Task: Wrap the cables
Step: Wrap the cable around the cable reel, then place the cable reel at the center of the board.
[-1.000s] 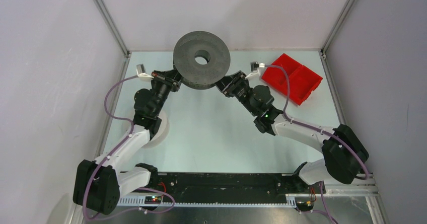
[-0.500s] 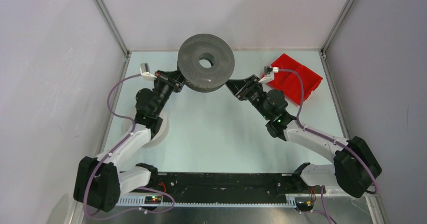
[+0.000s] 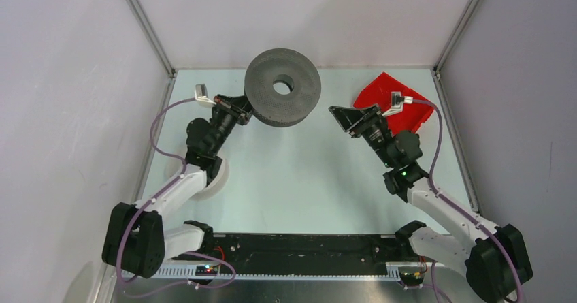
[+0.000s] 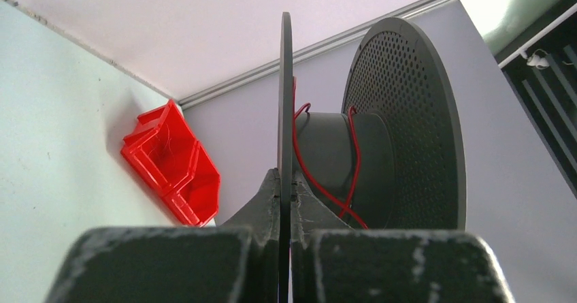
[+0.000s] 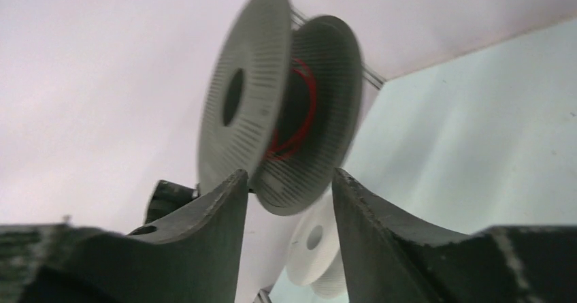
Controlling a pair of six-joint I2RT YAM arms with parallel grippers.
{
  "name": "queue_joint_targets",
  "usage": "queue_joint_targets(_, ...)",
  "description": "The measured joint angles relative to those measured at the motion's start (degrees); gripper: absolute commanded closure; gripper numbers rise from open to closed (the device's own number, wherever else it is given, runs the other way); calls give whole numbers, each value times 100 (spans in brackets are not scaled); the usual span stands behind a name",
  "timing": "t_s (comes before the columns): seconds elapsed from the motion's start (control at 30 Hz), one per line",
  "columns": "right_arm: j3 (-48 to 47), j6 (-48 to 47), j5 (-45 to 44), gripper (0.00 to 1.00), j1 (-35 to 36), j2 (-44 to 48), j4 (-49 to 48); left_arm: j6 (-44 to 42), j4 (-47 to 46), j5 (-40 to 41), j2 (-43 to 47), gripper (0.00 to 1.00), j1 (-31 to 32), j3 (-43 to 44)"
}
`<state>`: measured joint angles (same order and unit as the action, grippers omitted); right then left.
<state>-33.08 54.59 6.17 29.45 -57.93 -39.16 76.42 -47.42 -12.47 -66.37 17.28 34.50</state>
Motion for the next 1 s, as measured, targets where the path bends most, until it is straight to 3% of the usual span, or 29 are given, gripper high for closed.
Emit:
queue_joint_targets(0.23, -140, 317, 595, 42, -258, -81, -431, -37, -15, -234, -190, 100, 0, 0)
queue_joint_targets(0.53, -719, 833, 1235, 44, -310, -1300, -949, -35, -197, -481, -280, 100, -2, -13)
queue_joint_targets(0.67, -772, 1056, 1394, 57, -310, -1683, -1287, -35, -363, -501, -332, 100, -4, -136)
queue_joint_targets(0.93, -796, 1886, 1565, 100, -426, -2702, -2317, -15, -695, -595, -798, 97, -50, -470)
queue_joint_targets(1.0, -796, 2208, 1582, 100, -431, -2981, -2590, -9, -774, -581, -960, 93, -94, -540)
